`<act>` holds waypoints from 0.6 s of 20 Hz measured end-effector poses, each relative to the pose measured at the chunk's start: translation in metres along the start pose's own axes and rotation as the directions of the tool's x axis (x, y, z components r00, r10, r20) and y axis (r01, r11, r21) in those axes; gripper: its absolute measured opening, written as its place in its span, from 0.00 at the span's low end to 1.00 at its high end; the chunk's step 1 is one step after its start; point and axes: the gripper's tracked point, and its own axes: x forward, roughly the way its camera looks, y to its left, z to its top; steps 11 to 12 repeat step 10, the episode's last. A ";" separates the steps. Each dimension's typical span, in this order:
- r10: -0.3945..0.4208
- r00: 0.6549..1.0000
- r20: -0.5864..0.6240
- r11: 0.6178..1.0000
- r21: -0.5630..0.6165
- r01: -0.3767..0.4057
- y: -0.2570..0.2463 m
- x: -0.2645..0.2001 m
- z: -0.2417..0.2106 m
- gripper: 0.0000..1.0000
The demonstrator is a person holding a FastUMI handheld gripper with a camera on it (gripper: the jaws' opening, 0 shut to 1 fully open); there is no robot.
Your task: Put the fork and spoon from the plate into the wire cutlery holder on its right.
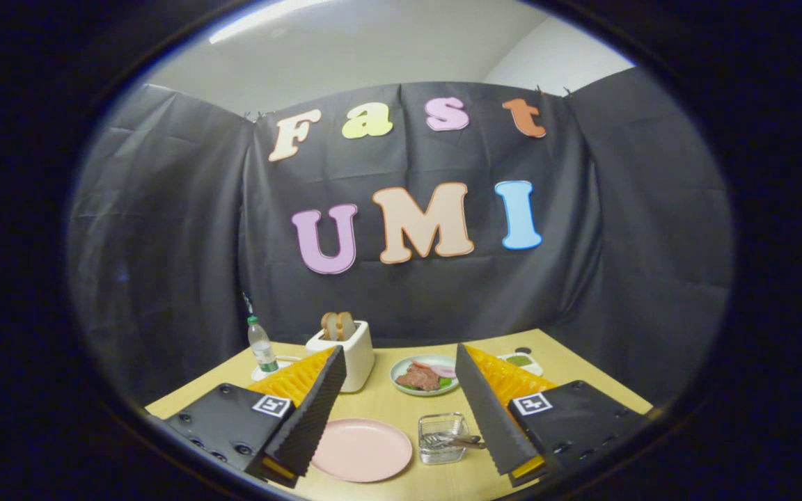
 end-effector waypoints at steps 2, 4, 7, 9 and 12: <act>-0.001 1.000 0.019 1.000 -0.002 0.001 0.002 -0.009 0.006 0.99; -0.006 1.000 0.029 1.000 -0.020 0.007 -0.001 -0.014 0.008 0.98; 0.007 0.999 0.048 0.999 -0.032 -0.005 0.003 -0.015 0.017 0.98; 0.014 0.998 0.069 0.999 -0.031 -0.012 0.004 -0.017 0.022 0.98; 0.014 0.998 0.059 0.999 -0.034 -0.012 0.004 -0.016 0.019 0.98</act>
